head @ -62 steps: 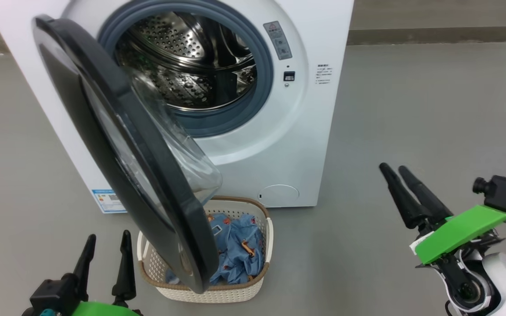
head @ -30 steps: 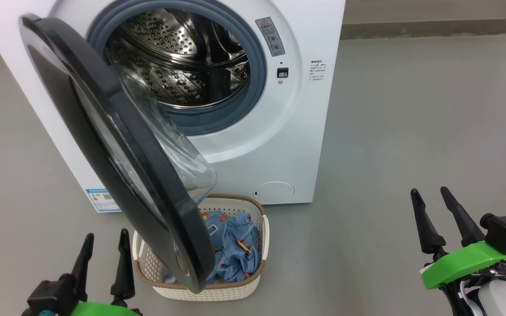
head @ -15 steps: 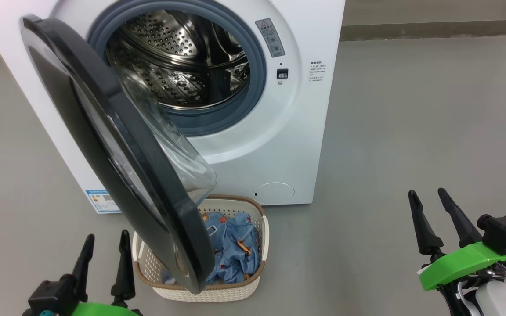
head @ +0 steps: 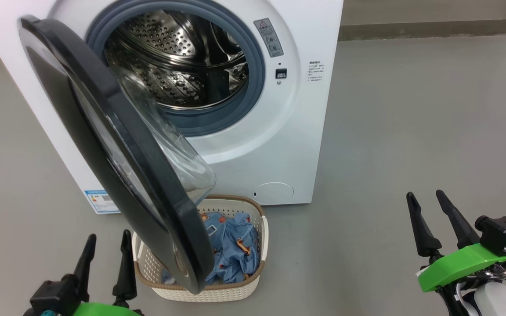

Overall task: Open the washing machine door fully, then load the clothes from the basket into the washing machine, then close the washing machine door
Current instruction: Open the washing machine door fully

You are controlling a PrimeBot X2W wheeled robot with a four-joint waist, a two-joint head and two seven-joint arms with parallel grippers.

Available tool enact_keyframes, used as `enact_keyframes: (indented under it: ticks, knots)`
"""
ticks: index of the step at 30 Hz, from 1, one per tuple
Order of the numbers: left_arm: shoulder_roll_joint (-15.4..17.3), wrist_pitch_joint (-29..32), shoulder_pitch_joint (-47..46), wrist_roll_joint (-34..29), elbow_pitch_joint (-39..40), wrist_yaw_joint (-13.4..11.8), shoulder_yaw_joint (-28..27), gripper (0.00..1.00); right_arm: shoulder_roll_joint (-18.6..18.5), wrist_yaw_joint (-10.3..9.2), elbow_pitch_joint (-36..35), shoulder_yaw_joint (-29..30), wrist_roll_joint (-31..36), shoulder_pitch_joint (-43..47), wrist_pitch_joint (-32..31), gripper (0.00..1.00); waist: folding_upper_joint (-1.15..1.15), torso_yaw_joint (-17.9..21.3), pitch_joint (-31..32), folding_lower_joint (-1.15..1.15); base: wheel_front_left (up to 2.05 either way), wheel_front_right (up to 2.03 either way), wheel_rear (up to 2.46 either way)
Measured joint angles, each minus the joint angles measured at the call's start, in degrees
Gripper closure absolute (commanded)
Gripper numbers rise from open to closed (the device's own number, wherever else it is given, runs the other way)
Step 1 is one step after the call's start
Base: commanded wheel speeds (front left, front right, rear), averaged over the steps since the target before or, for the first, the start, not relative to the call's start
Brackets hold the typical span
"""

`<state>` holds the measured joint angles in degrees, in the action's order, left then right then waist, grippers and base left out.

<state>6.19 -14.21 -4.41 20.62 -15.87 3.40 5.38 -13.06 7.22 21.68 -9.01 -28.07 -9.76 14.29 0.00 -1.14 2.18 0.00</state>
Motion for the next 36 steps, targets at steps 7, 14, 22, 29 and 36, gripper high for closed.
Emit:
enact_keyframes:
  ticks: [7, 14, 22, 29, 36]
  knots:
    - [-0.01, 0.0, -0.02, 0.22, 0.12, 0.0, 0.25, 1.0, 0.01, 0.0, 0.14, -0.05, -0.01, 0.0, 0.0, 0.0, 0.0, -0.19, -0.23, 0.0, 0.0, 0.0, 0.0]
    - [-0.05, -0.27, -0.26, 0.34, 5.41, -0.45, 0.47, 1.0, 0.15, 0.0, 0.21, -0.04, -0.01, 0.0, 0.0, 0.0, 0.0, -0.74, -0.42, 0.0, 0.0, 0.0, 0.0]
    - [-0.48, -0.42, -0.56, -0.66, 16.7, -0.69, 2.22, 1.0, 0.46, 0.0, 0.26, -0.15, -0.1, -0.01, 0.01, 0.0, 0.0, -0.96, -0.15, 0.0, 0.0, 0.0, 0.0]
    - [-0.89, 2.27, -1.54, -1.93, 26.26, -0.42, 7.12, 1.0, 0.86, 0.0, 0.24, -0.43, -0.11, -0.01, 0.01, 0.0, 0.0, -0.61, -0.46, 0.0, 0.0, 0.0, 0.0]
    - [-1.97, 5.67, -1.03, -1.34, 26.05, 0.49, 14.17, 1.0, 1.55, 0.0, 0.18, -0.9, -0.42, -0.04, 0.01, 0.0, 0.0, 0.86, -0.8, 0.0, 0.0, 0.0, 0.0]
